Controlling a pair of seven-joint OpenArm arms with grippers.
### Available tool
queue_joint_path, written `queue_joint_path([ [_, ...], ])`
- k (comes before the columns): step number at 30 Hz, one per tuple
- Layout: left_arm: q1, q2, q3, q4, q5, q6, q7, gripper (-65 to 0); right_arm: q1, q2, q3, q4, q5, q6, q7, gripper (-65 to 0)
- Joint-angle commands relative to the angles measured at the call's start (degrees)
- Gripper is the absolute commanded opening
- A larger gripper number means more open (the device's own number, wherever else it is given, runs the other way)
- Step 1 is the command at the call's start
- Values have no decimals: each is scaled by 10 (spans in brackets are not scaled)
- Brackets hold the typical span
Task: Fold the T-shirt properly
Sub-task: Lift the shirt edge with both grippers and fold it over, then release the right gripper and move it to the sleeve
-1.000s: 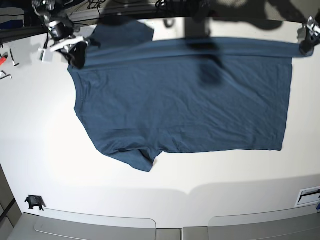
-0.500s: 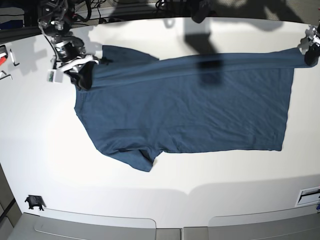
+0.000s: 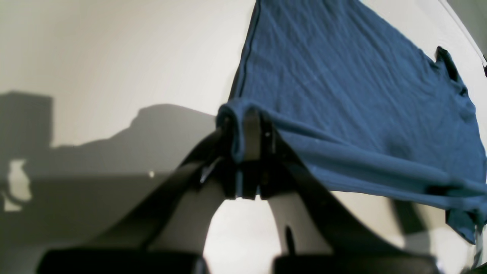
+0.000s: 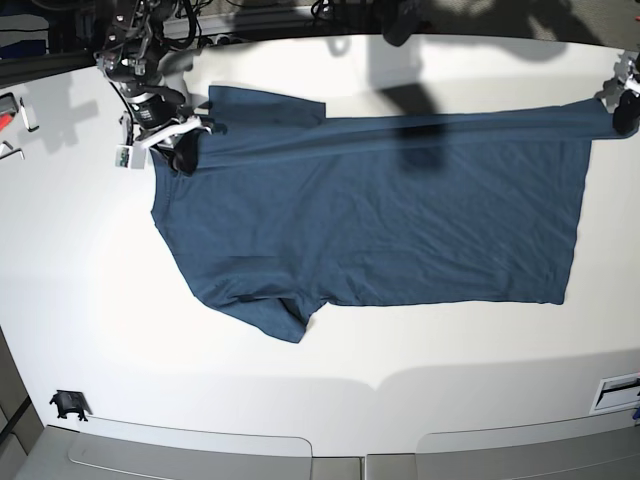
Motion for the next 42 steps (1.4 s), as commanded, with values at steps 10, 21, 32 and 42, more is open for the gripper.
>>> queue_joint_path([
  [10, 2, -15, 63, 7, 10, 1, -46, -420, 4, 9, 5, 9, 44, 2, 11, -323],
  [21, 6, -56, -38, 33, 20, 1, -52, -420, -3, 28, 67, 121, 95, 2, -75, -290],
  [32, 35, -89, -122, 142, 20, 1, -40, -420, -154, 24, 127, 239, 156, 2, -103, -290],
  [42, 35, -89, -122, 143, 20, 1, -45, -420, -168, -3, 126, 61, 235, 13, -92, -290],
])
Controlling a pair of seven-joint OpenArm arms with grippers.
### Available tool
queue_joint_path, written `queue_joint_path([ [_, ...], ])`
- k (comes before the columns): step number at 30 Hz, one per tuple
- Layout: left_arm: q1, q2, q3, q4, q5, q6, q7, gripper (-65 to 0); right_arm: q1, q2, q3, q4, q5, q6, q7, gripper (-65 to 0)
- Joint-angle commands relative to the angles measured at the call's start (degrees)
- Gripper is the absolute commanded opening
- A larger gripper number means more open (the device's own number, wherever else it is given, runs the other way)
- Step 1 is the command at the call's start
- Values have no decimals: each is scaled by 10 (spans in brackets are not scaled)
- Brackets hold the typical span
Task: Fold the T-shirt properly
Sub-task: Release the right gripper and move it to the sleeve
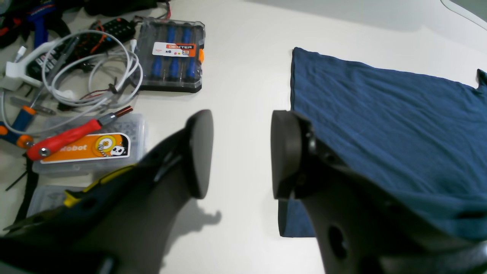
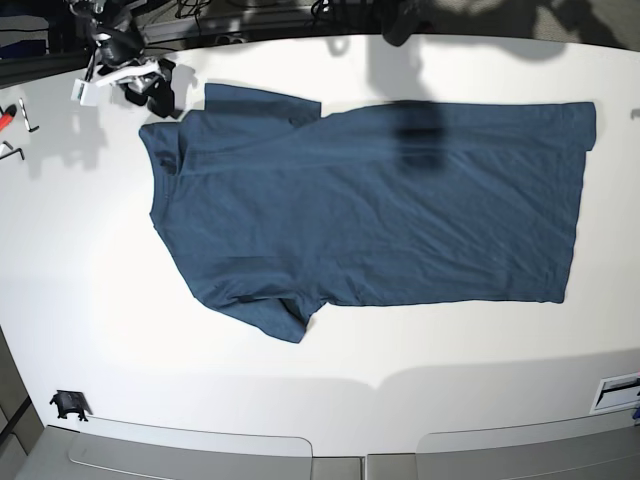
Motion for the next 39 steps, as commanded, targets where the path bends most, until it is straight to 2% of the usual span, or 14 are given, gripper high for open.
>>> queue_joint_path([
  [1, 2, -14, -7, 8, -15, -3, -16, -420, 2, 3, 2, -9, 23, 14, 5, -290],
  [6, 2, -15, -7, 8, -15, -3, -17, -420, 12, 3, -21, -66, 63, 33, -19, -290],
  [11, 2, -15, -7, 8, -14, -3, -17, -420, 12, 3, -74, -67, 63, 35, -23, -290],
  [15, 2, -14, -7, 8, -14, -3, -15, -420, 12, 3, -111, -67, 63, 35, -47, -290],
  [22, 2, -14, -7, 8, -14, -3, -15, -420, 9, 3, -125, -67, 63, 35, -52, -300],
  [24, 2, -14, -7, 8, -14, -3, -15, -420, 9, 3, -125, -67, 63, 35, -53, -340],
  [26, 2, -14, -7, 8, -14, -3, -15, -420, 9, 3, -125, -67, 63, 35, -56, -411],
  [31, 2, -14, -7, 8, -14, -3, -15, -420, 9, 3, -125, -67, 64, 35, -57, -633],
  [32, 2, -15, -7, 8, -14, -3, -16, -420, 9, 3, -125, -67, 64, 35, -57, -650],
  [37, 2, -15, -7, 8, -14, -3, -16, -420, 9, 1, -125, -59, 101, 37, -81, -650],
  [39, 2, -14, -7, 8, -14, -3, -15, -420, 9, -2, -125, -42, 120, 55, -94, -650],
])
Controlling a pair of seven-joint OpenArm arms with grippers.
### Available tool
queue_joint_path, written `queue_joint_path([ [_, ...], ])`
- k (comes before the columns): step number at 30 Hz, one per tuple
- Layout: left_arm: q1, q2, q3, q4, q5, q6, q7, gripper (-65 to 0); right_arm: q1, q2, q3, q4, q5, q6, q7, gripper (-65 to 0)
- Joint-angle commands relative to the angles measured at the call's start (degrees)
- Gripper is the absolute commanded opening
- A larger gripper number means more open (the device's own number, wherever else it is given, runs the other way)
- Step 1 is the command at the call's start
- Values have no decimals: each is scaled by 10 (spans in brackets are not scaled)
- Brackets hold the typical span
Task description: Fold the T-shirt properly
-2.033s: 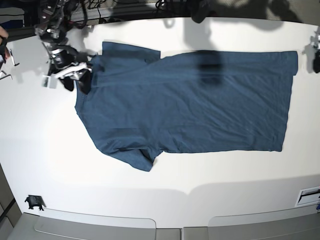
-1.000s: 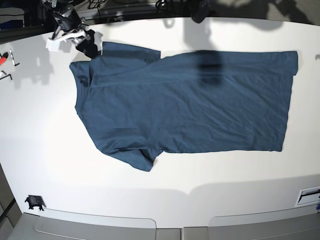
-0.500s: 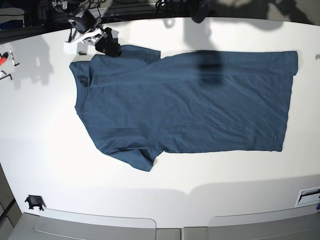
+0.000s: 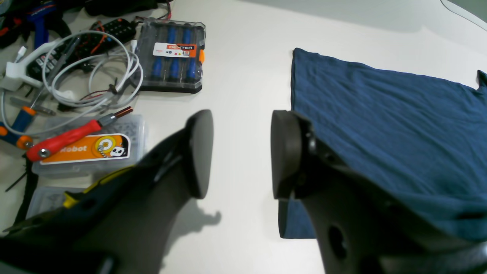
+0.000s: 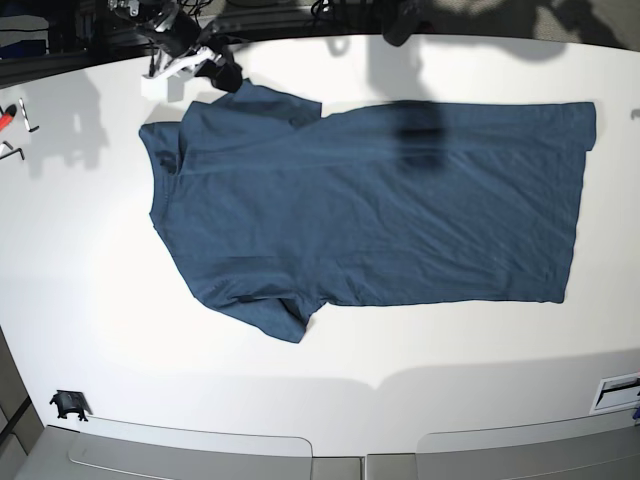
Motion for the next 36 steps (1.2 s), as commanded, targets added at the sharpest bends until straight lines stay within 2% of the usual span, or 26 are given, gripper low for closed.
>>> queue_joint_path([
  [1, 2, -14, -7, 8, -14, -3, -14, -420, -5, 0, 2, 24, 28, 25, 5, -650],
  [4, 2, -14, -7, 8, -14, -3, -14, -420, -6, -11, 2, 76, 43, 51, 4, -650],
  [9, 2, -14, -7, 8, -14, -3, -14, -420, 3, -14, 1, 171, 34, 61, 18, -650],
  [13, 2, -14, -7, 8, -14, -3, -14, -420, 34, -14, -5, 193, -24, 61, 53, -650],
  [18, 2, -14, -7, 8, -14, -3, -14, -420, 83, -14, -63, 192, -127, 60, 71, -650],
  [22, 2, -14, -7, 8, -5, -3, -14, -420, 80, -15, -88, 193, -132, 58, 52, -650],
  [26, 2, -14, -7, 7, 7, -3, -14, -420, 52, -24, -53, 217, -106, 58, 9, -650],
  [29, 2, -14, -7, 7, 7, -3, -14, -420, 16, -24, 3, 250, -97, 58, 4, -650],
  [32, 2, -14, -7, 7, 7, -3, -16, -420, -14, -24, 71, 278, -96, 58, 5, -452],
  [33, 2, -14, -7, 7, 7, -3, -16, -420, -21, -24, 93, 282, -96, 58, 5, -406],
  [34, 2, -14, -7, 7, 7, -3, -16, -420, -24, -24, 113, 282, -96, 58, 6, -381],
  [36, 2, -14, -7, 7, 5, -3, -18, -420, -30, -23, 142, 276, -96, 56, 6, -376],
])
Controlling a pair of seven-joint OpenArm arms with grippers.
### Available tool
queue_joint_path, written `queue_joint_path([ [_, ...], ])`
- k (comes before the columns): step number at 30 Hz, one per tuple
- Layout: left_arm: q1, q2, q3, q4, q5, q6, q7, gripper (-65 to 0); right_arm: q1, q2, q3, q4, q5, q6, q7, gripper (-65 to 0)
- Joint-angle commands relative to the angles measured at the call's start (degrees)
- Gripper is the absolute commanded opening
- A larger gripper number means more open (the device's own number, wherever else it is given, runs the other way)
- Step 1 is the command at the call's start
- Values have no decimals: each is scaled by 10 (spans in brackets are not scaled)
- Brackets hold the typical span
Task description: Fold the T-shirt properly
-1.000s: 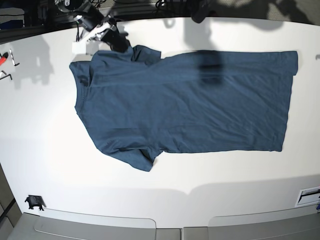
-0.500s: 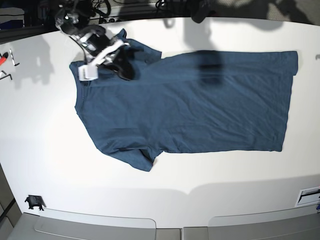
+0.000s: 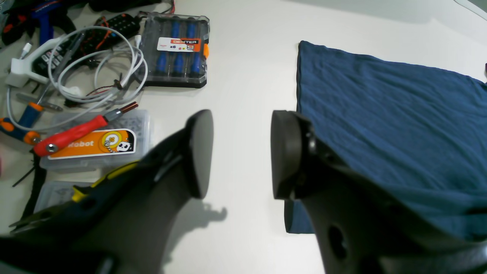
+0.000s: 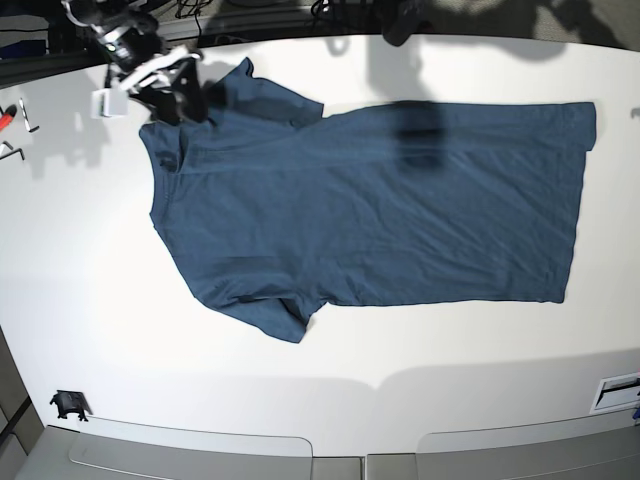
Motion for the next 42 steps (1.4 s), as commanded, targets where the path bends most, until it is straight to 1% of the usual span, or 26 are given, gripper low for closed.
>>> queue_joint_path([
  [1, 2, -14, -7, 7, -14, -3, -17, -420, -2, 3, 9, 0, 15, -5, 13, -376],
  [3, 2, -14, -7, 8, -14, -3, -17, -420, -2, 3, 12, -28, 15, -19, 14, -376],
  [5, 2, -14, -7, 7, -14, -3, -17, -420, -2, 3, 10, -64, 19, -19, 14, -376],
  [11, 2, -14, -7, 7, -14, -3, -18, -420, -1, 3, 10, -173, 68, -19, 14, -376],
  [14, 2, -14, -7, 7, -14, -3, -18, -420, 6, 3, 8, -204, 88, -19, 13, -376],
  [17, 2, -14, -7, 8, -15, -3, -18, -420, 22, 3, -9, -224, 88, -19, 13, -376],
  [20, 2, -14, -7, 7, -14, -3, -18, -420, 38, 3, -42, -235, 82, -19, 13, -376],
  [23, 2, -14, -7, 8, -14, -3, -18, -420, 48, 3, -77, -236, 57, -19, 13, -376],
  [28, 2, -14, -7, 8, -14, -3, -17, -420, 46, 3, -113, -236, 58, -19, 9, -376],
  [34, 2, -14, -7, 7, -14, -3, -17, -420, 46, 3, -113, -236, 75, -19, -26, -376],
  [39, 2, -14, -7, 8, -12, -3, -17, -420, 45, 3, -112, -236, 75, -19, -32, -376],
  [42, 2, -14, -7, 8, -12, -3, -13, -420, 43, 3, -98, -233, 77, -19, -31, -376],
])
